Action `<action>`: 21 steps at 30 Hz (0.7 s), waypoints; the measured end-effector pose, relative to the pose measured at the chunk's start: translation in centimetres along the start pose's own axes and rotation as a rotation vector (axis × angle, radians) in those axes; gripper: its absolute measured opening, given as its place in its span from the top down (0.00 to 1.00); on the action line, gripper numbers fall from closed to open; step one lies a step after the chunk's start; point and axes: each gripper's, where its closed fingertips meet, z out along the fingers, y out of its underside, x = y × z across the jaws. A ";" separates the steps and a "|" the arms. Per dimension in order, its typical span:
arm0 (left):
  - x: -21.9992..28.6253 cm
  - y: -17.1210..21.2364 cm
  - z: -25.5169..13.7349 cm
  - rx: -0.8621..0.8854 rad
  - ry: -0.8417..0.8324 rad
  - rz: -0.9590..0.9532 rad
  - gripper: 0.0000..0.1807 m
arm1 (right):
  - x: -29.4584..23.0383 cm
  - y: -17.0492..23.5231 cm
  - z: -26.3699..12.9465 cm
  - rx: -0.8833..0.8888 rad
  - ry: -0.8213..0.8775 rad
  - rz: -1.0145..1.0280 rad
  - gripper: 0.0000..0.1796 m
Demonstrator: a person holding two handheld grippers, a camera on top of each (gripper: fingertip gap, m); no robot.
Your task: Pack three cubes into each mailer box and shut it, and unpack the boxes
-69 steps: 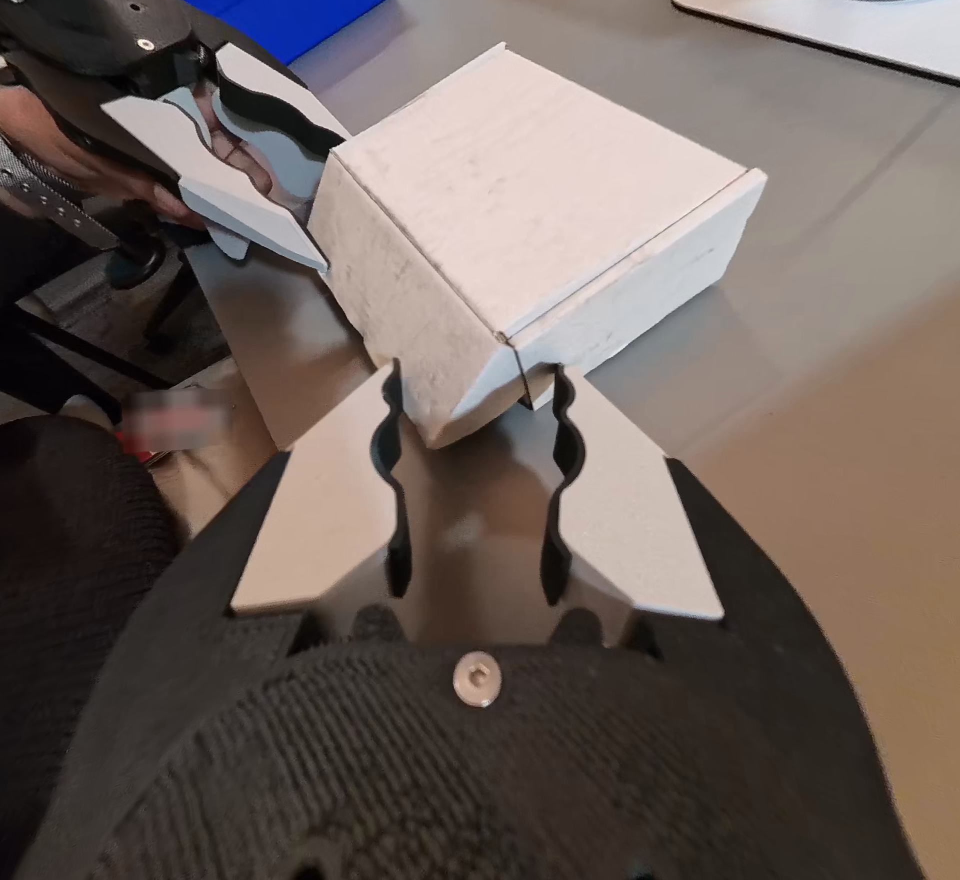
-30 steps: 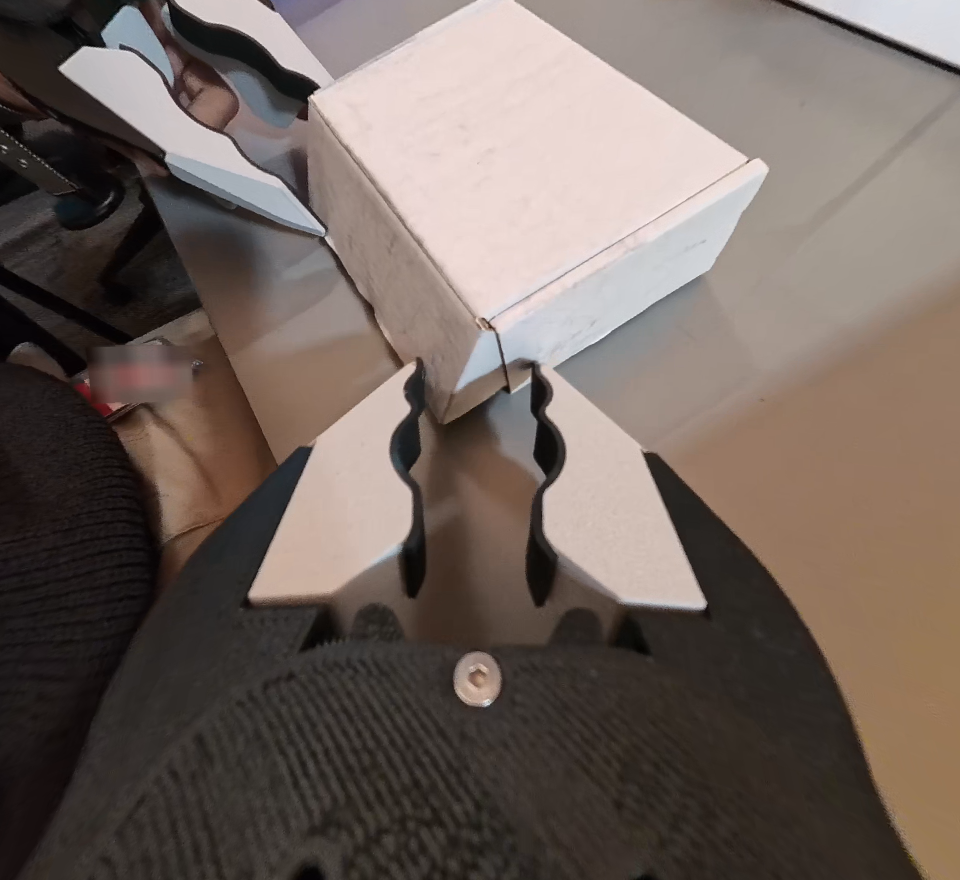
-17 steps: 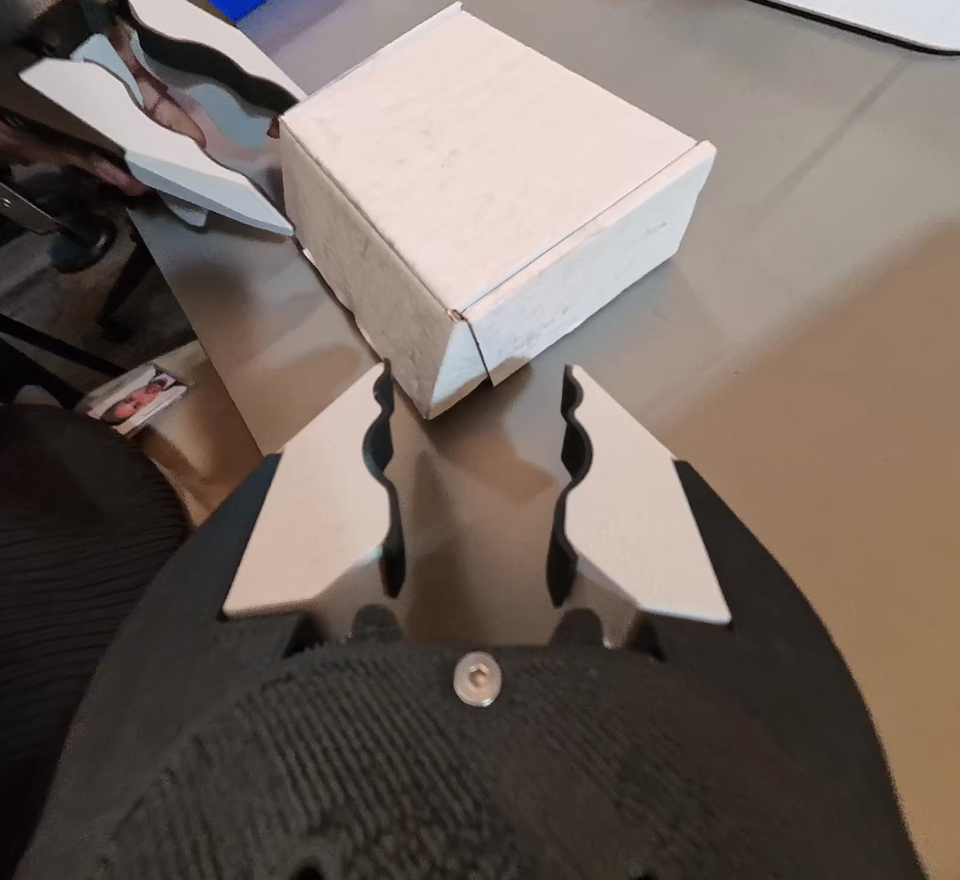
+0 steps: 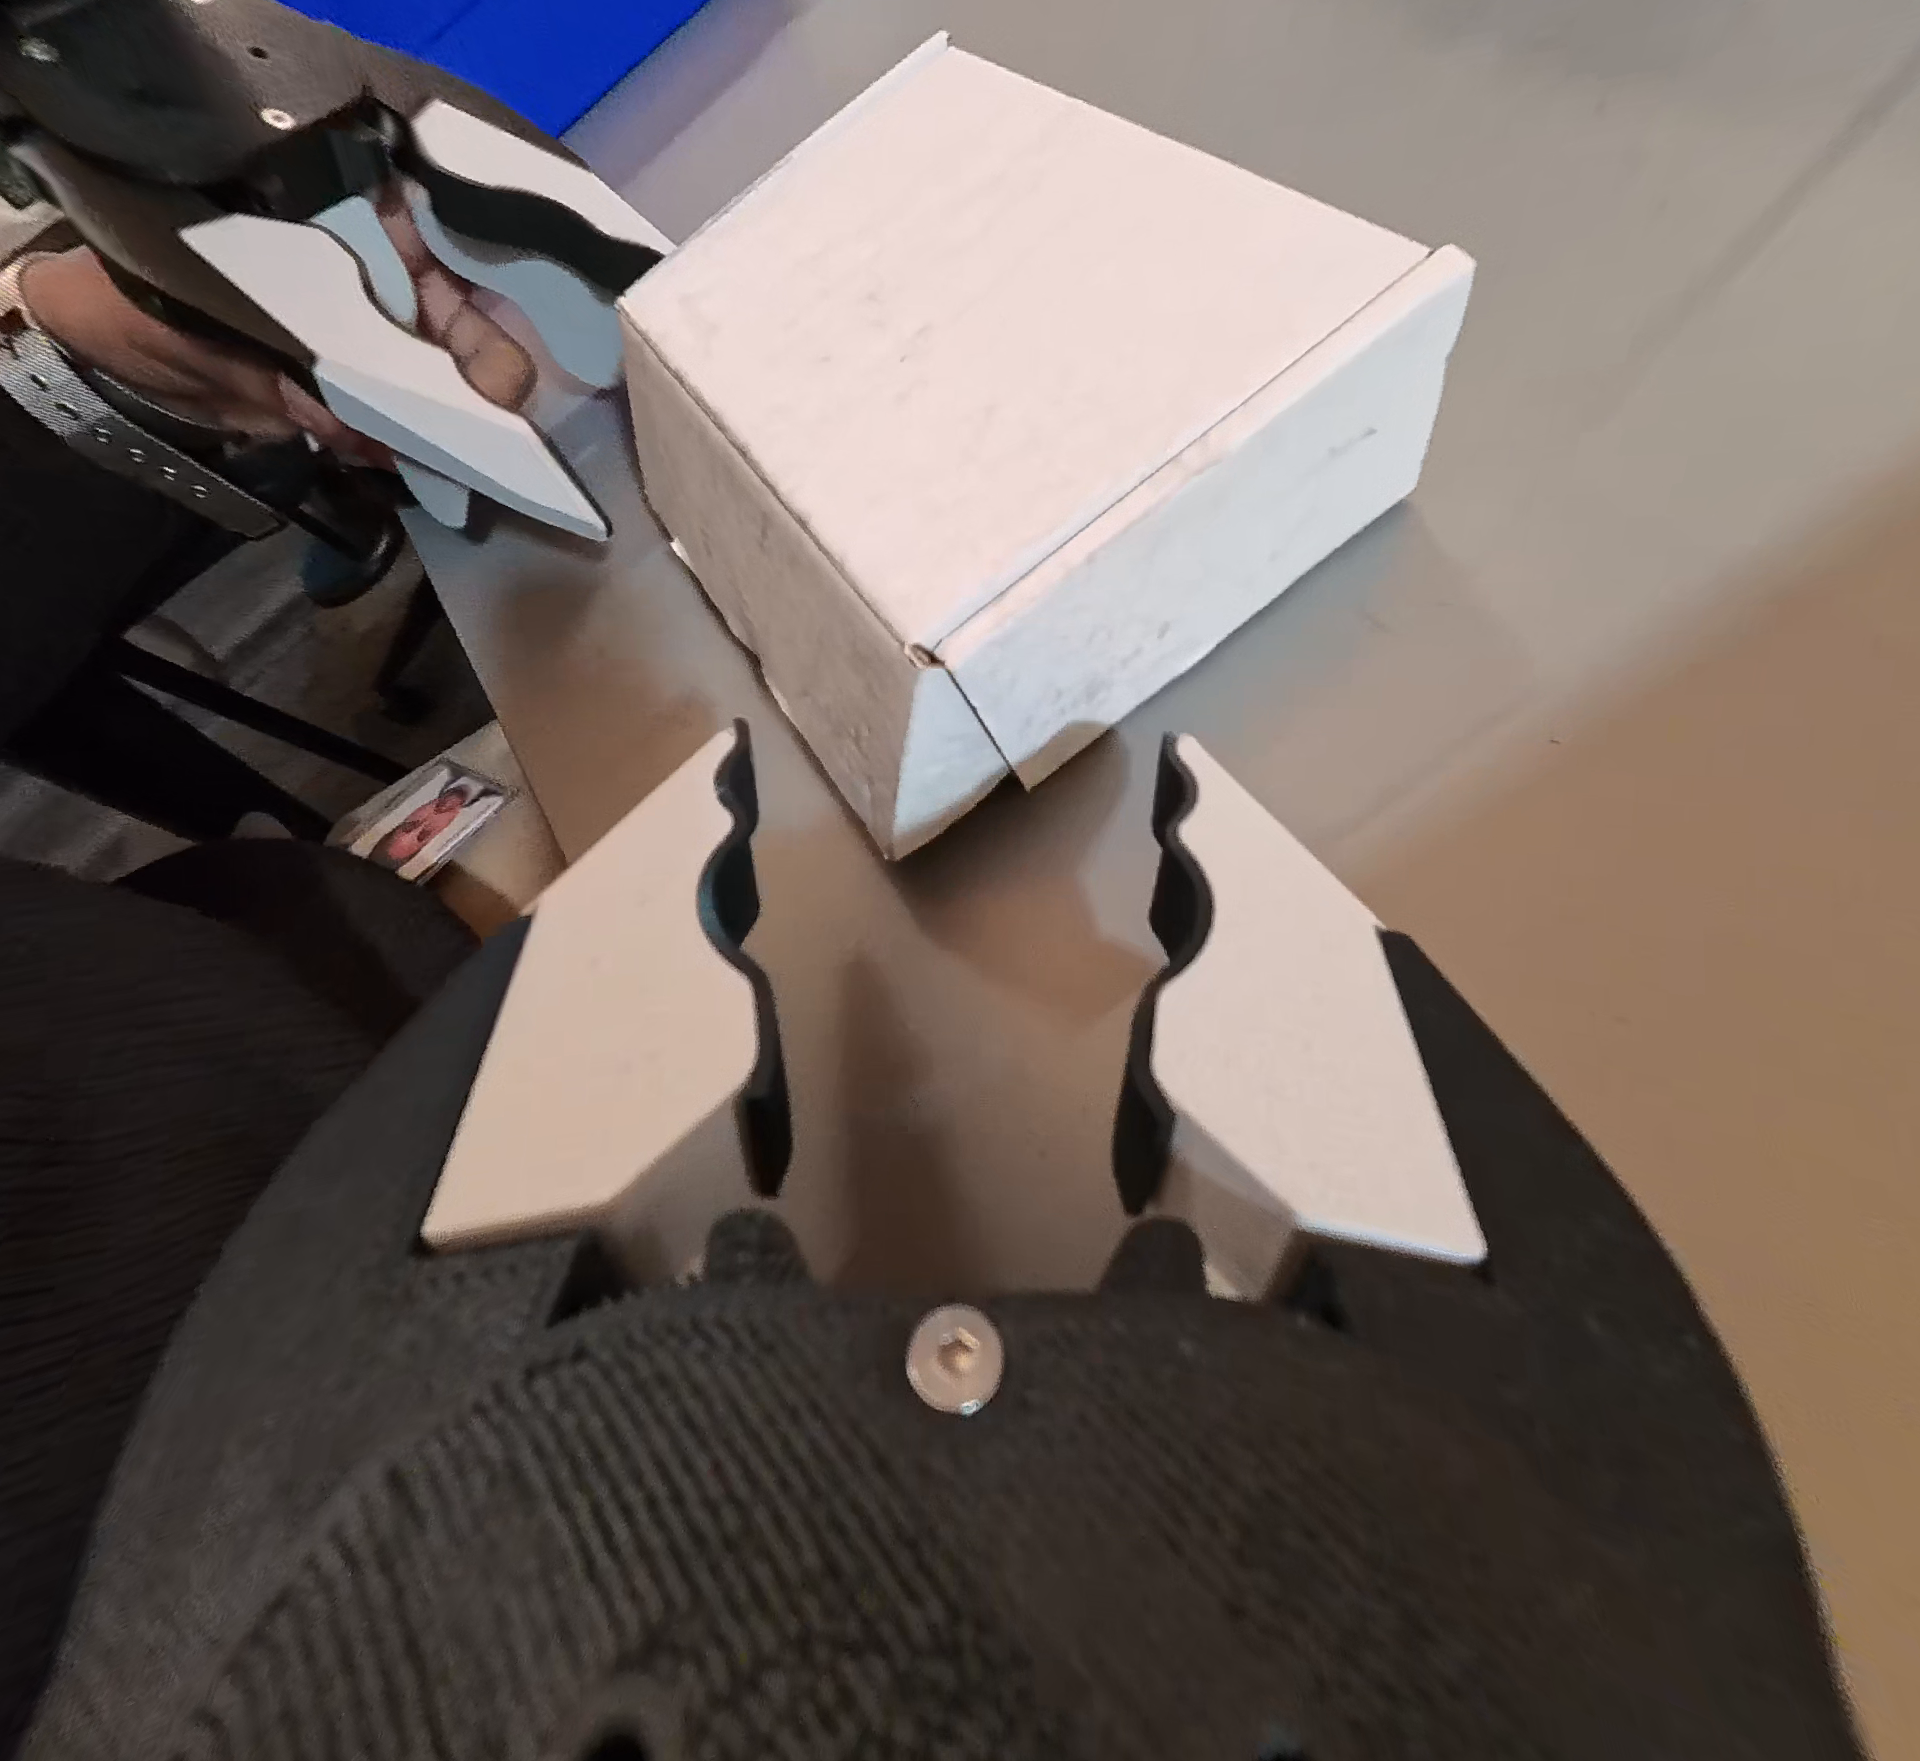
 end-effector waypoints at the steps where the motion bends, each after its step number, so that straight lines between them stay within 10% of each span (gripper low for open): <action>1: 0.0 -0.1 0.2 -0.002 0.015 -0.027 0.54 | -0.1 -0.1 0.1 0.002 -0.010 0.001 0.57; 21: -0.9 -0.9 1.4 -0.002 0.105 -0.192 0.60 | 1.7 -1.4 3.2 -0.071 0.080 -0.131 0.49</action>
